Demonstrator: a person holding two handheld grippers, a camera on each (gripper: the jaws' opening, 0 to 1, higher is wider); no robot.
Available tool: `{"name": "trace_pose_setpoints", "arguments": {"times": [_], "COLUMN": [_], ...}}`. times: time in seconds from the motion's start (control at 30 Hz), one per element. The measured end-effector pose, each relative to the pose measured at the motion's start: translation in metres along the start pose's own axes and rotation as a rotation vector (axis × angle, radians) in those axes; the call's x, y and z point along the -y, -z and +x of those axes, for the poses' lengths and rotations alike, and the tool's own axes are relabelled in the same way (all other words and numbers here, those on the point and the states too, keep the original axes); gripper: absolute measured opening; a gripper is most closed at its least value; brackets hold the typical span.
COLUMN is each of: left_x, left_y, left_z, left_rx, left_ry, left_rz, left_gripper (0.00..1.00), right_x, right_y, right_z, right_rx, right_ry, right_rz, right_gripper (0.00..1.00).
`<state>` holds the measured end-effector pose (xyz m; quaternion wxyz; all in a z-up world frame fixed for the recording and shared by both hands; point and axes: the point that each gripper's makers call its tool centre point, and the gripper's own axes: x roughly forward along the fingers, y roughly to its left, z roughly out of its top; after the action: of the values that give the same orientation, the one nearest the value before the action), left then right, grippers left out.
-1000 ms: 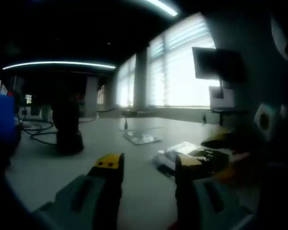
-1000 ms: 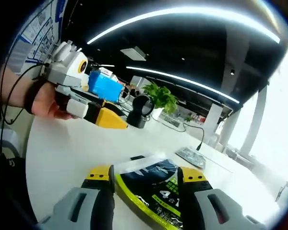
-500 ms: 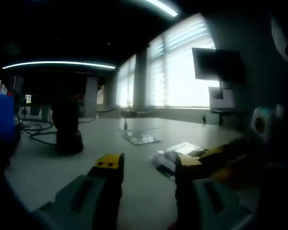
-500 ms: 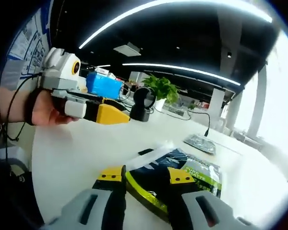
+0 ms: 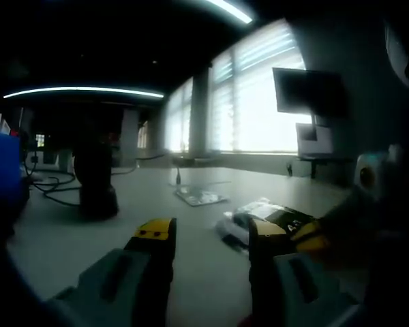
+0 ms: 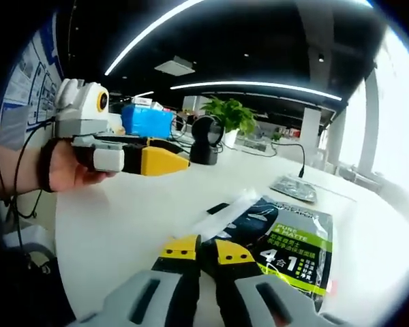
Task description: Clip sheet goods on table flip sheet goods clip sheet goods scan sheet goods put sheet goods back to table
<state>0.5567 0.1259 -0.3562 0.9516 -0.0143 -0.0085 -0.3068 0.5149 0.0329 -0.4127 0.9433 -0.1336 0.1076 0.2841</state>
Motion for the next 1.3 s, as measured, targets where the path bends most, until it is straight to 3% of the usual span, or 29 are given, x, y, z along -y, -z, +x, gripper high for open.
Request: {"name": "trace_pose_setpoints", "arguments": {"times": [0.33, 0.53, 0.97, 1.3], "left_x": [0.0, 0.0, 0.0, 0.0], "left_y": [0.0, 0.0, 0.0, 0.0], "left_z": [0.0, 0.0, 0.0, 0.001], "left_rx": [0.0, -0.001, 0.0, 0.0], "left_ry": [0.002, 0.002, 0.0, 0.0], "left_rz": [-0.001, 0.0, -0.004, -0.001], "left_gripper": [0.36, 0.36, 0.36, 0.36], "right_x": [0.001, 0.003, 0.025, 0.042], "right_y": [0.001, -0.001, -0.026, -0.042], "right_z": [0.0, -0.002, -0.016, -0.027], "right_rx": [-0.012, -0.001, 0.075, 0.122], "right_ry": [-0.015, -0.025, 0.008, 0.053], "right_rz": [0.001, 0.086, 0.172, 0.181], "right_gripper": [0.0, 0.0, 0.0, 0.0]}}
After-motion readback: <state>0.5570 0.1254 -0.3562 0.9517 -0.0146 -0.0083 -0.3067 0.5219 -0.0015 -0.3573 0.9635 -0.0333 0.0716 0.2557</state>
